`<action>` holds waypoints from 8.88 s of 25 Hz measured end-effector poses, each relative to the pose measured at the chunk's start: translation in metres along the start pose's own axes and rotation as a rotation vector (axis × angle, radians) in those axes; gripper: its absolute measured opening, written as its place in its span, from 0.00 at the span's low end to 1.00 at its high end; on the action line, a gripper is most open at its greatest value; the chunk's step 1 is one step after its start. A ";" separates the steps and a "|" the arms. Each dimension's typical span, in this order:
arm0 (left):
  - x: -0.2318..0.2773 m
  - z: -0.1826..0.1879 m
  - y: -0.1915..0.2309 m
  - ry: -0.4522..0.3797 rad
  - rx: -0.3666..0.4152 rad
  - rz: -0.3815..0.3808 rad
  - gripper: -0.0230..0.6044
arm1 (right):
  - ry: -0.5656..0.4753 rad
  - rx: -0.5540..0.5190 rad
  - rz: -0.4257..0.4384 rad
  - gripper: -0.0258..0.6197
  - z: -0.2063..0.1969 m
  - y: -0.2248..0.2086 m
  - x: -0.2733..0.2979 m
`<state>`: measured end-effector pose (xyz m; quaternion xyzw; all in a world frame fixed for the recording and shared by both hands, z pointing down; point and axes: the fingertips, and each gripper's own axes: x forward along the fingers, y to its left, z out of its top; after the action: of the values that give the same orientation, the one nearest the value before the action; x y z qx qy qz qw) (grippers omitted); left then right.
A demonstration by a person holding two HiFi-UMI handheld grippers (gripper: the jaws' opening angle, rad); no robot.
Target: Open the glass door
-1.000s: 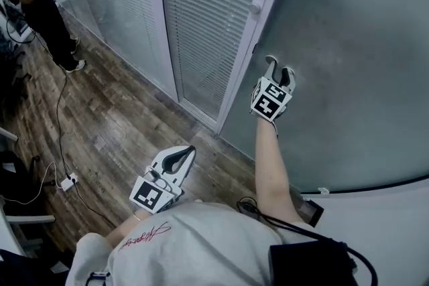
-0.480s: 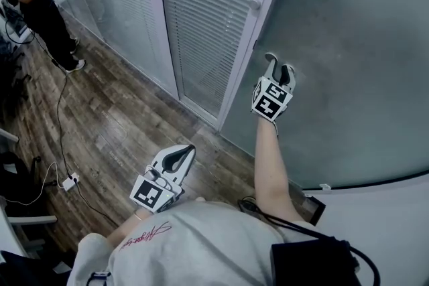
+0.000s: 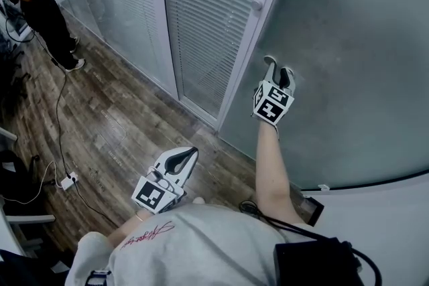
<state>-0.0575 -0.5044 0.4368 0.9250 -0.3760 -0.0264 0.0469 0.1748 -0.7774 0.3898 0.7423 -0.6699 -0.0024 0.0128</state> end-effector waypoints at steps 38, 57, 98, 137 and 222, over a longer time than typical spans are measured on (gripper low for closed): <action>-0.031 0.012 -0.011 0.001 -0.039 -0.174 0.06 | -0.014 0.007 0.053 0.22 -0.001 0.038 -0.096; -0.075 0.000 -0.044 0.025 -0.034 -0.344 0.06 | -0.047 0.003 0.063 0.22 -0.003 0.057 -0.174; -0.135 0.010 -0.144 -0.054 -0.022 -0.347 0.06 | -0.045 0.002 0.175 0.22 -0.006 0.073 -0.353; -0.231 -0.007 -0.301 -0.043 -0.004 -0.349 0.06 | -0.051 0.007 0.271 0.22 -0.021 0.036 -0.545; -0.335 -0.014 -0.634 0.023 0.051 -1.269 0.06 | -0.071 -0.003 0.377 0.21 -0.015 -0.133 -0.854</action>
<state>0.1431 0.1825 0.3878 0.9690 0.2453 -0.0300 0.0042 0.2204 0.0859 0.3907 0.6030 -0.7972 -0.0270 -0.0094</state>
